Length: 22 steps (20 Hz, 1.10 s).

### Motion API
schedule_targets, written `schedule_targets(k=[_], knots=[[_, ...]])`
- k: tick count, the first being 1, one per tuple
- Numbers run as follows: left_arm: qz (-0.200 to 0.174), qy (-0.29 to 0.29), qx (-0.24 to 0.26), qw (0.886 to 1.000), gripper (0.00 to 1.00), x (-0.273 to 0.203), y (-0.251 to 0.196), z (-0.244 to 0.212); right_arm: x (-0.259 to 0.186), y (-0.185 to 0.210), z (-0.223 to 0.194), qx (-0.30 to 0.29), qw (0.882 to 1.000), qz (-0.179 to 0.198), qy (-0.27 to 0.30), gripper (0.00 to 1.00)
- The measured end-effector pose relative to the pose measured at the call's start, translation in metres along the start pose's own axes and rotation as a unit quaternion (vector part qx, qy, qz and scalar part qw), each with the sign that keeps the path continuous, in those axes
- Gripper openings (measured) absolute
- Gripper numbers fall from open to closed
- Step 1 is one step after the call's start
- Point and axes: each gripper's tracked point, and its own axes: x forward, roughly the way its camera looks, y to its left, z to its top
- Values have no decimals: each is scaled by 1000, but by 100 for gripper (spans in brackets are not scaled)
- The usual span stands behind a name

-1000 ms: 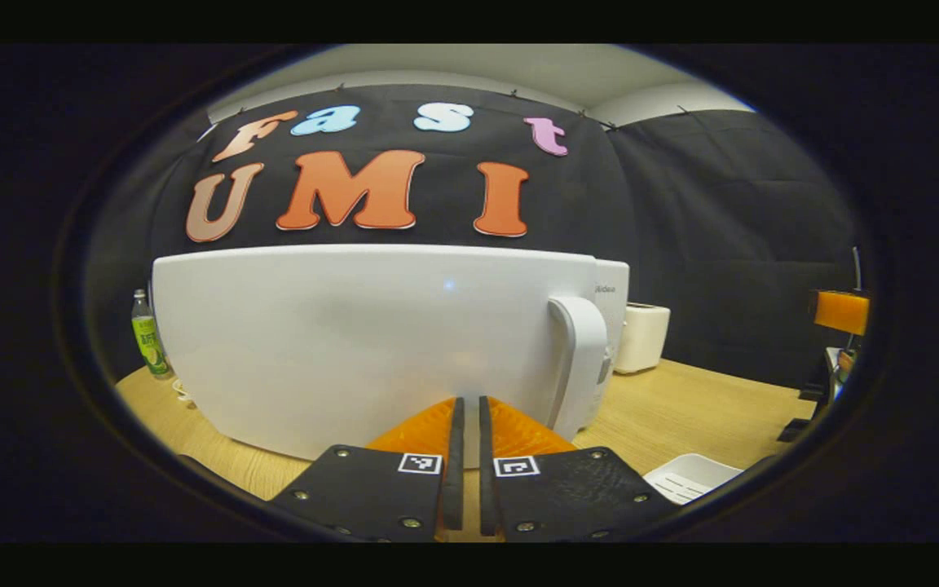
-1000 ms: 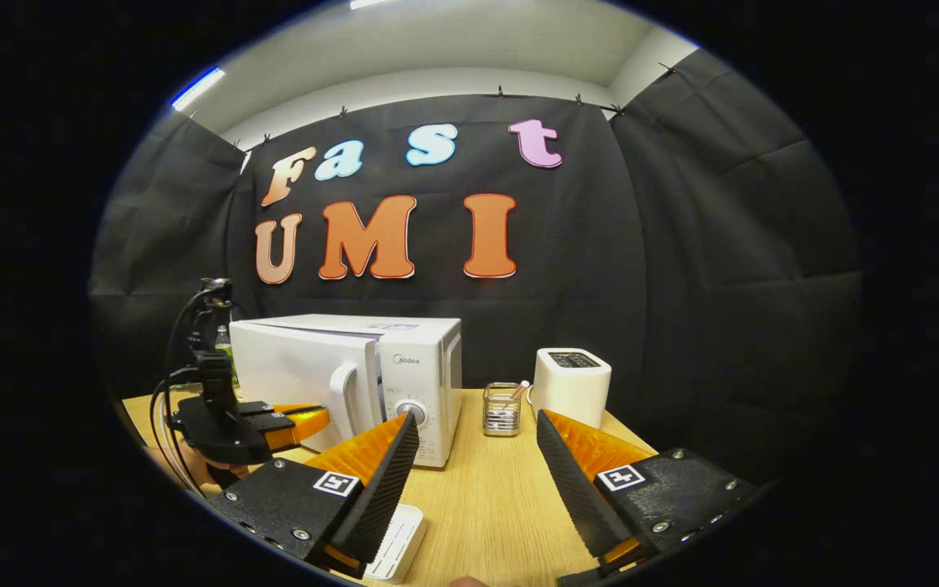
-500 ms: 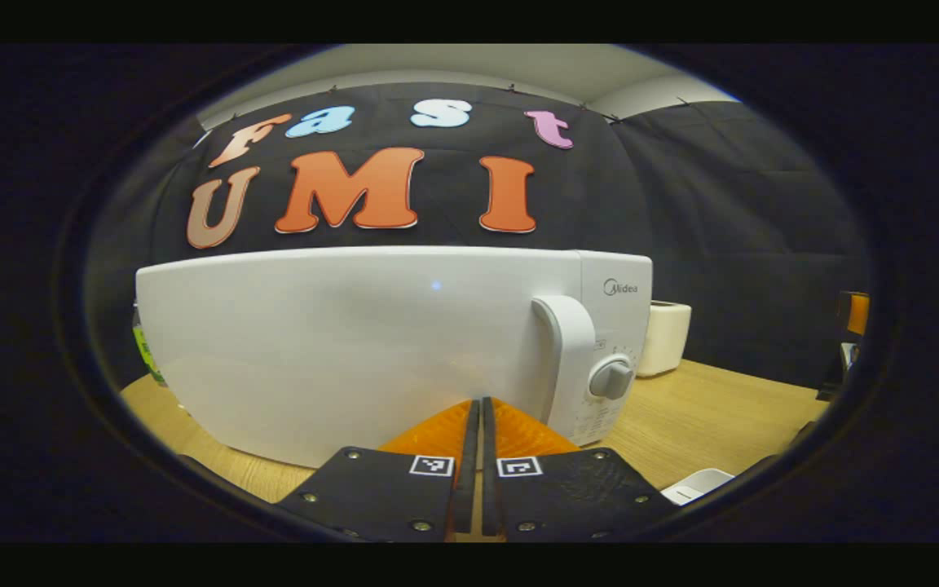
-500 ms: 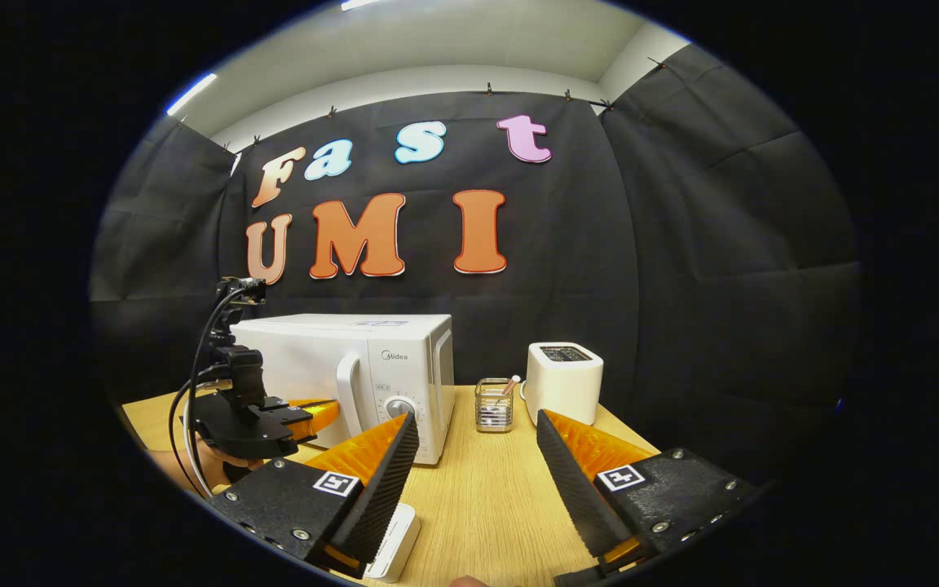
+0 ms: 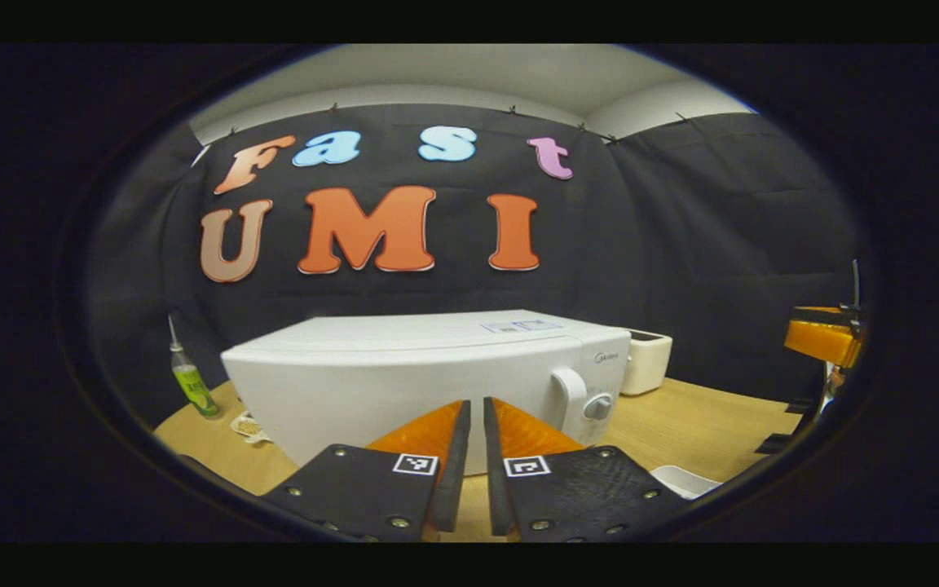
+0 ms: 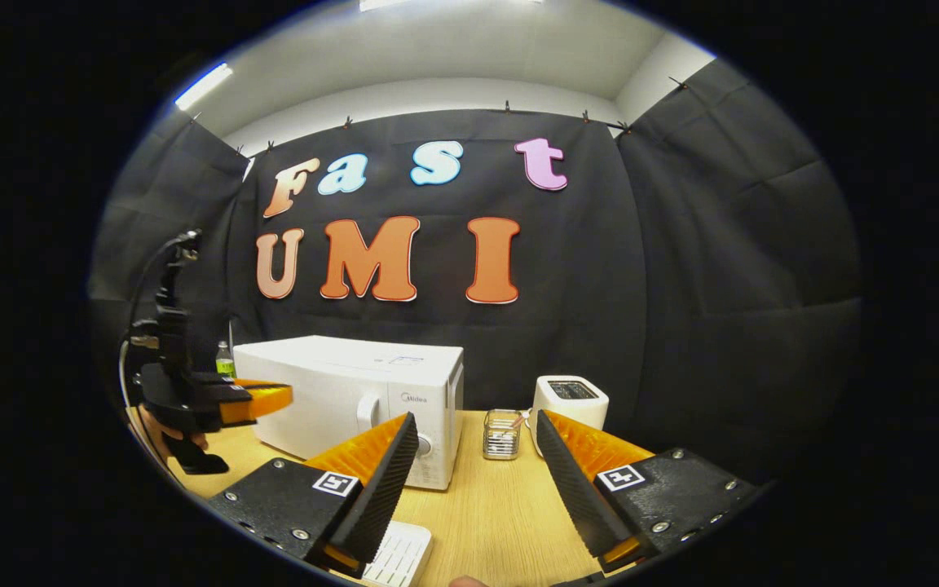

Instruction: Open the microwave oven with the left hand, put the food in, and close the microwave oven.

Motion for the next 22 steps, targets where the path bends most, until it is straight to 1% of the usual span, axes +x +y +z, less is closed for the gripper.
schedule_targets(k=[1, 2, 3, 4, 5, 6, 7, 8, 9, 10, 11, 13, 14, 15, 19, 20, 22], knots=[[5, -7, 3, 1000, 19, -15, 11, 12, 0, 4, 8, -6, 1000, 3, -4, 91], [11, -7, 1, 1000, 26, -29, 23, 23, 1, 8, 15, -10, 1000, 6, -8, 91], [17, -6, -6, 1000, 30, -43, 36, 31, 2, 13, 23, -13, 1000, 9, -11, 91], [24, -9, -17, 1000, 37, -57, 50, 42, 2, 20, 31, -14, 1000, 15, -15, 92], [33, -13, -25, 999, 39, -71, 65, 52, 2, 27, 40, -15, 999, 22, -21, 92], [43, -16, -25, 999, 45, -85, 79, 62, 1, 34, 49, -15, 999, 29, -27, 92], [51, -17, -19, 998, 50, -97, 92, 70, 2, 41, 59, -14, 999, 33, -34, 92], [61, -19, -7, 998, 59, -110, 104, 77, 1, 47, 69, -11, 998, 36, -43, 98], [76, -23, 5, 997, 63, -123, 119, 85, 1, 52, 79, -9, 998, 37, -52, 92], [94, -29, 17, 995, 74, -136, 132, 93, 0, 56, 88, -7, 997, 39, -60, 93], [111, -38, 25, 993, 77, -149, 143, 101, 1, 59, 96, -7, 997, 38, -64, 93], [135, -51, 26, 989, 80, -169, 158, 114, -2, 64, 110, -9, 997, 37, -74, 94], [143, -56, 24, 988, 82, -180, 164, 121, -3, 66, 119, -9, 996, 36, -80, 94], [149, -61, 21, 987, 83, -188, 170, 128, -4, 69, 127, -12, 996, 35, -84, 94], [164, -89, 24, 982, 80, -219, 190, 160, -10, 79, 151, -17, 994, 37, -97, 94], [166, -96, 25, 981, 83, -226, 191, 167, -12, 81, 155, -14, 994, 36, -98, 95], [168, -106, 30, 980, 83, -235, 195, 176, -15, 87, 162, -7, 994, 42, -100, 95]])
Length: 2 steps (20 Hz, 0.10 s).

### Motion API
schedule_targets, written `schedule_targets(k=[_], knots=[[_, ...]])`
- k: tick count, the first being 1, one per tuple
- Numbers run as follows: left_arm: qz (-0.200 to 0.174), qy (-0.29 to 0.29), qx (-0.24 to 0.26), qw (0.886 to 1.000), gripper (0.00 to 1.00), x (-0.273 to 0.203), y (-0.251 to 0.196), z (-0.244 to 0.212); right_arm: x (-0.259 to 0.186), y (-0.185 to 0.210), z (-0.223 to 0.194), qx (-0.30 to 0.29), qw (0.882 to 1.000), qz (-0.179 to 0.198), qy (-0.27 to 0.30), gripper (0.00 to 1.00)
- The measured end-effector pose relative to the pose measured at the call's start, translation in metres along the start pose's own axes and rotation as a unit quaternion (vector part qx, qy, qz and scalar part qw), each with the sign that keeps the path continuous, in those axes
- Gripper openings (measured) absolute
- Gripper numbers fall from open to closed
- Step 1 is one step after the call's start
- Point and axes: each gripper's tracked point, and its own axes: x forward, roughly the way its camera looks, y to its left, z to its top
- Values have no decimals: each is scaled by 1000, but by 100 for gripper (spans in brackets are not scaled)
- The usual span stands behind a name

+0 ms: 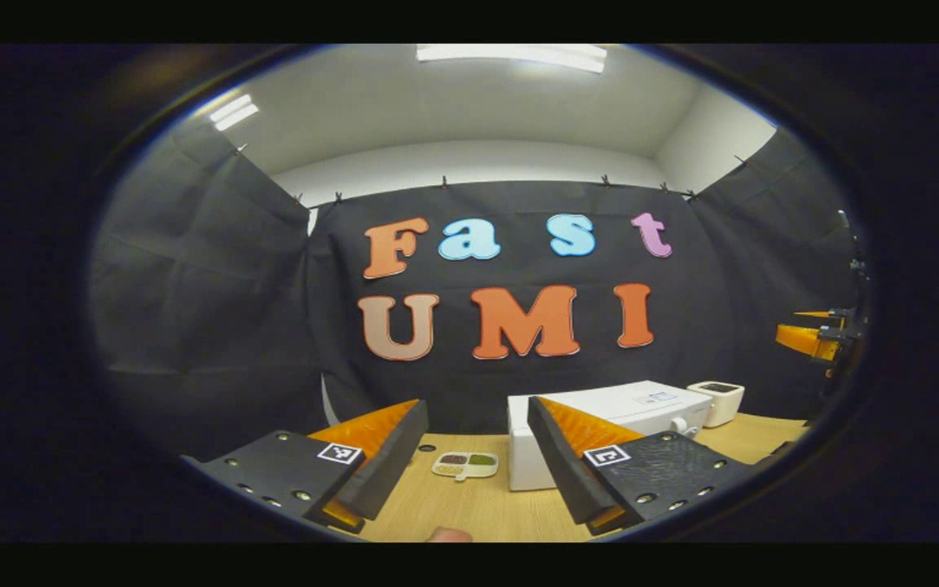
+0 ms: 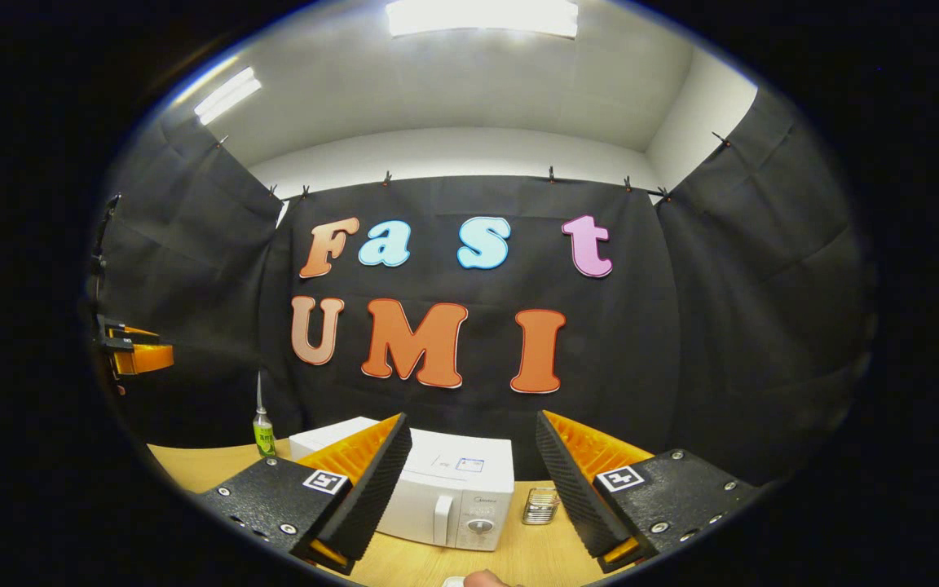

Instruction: Open the microwave oven with the left hand, put the food in, and close the microwave oven.

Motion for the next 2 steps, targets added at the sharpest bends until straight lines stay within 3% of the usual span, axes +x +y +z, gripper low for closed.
schedule_targets(k=[2], knots=[[11, -6, 3, 1000, 83, -3, 9, 5, 0, 2, 6, 3, 1000, 2, -3, 95]])
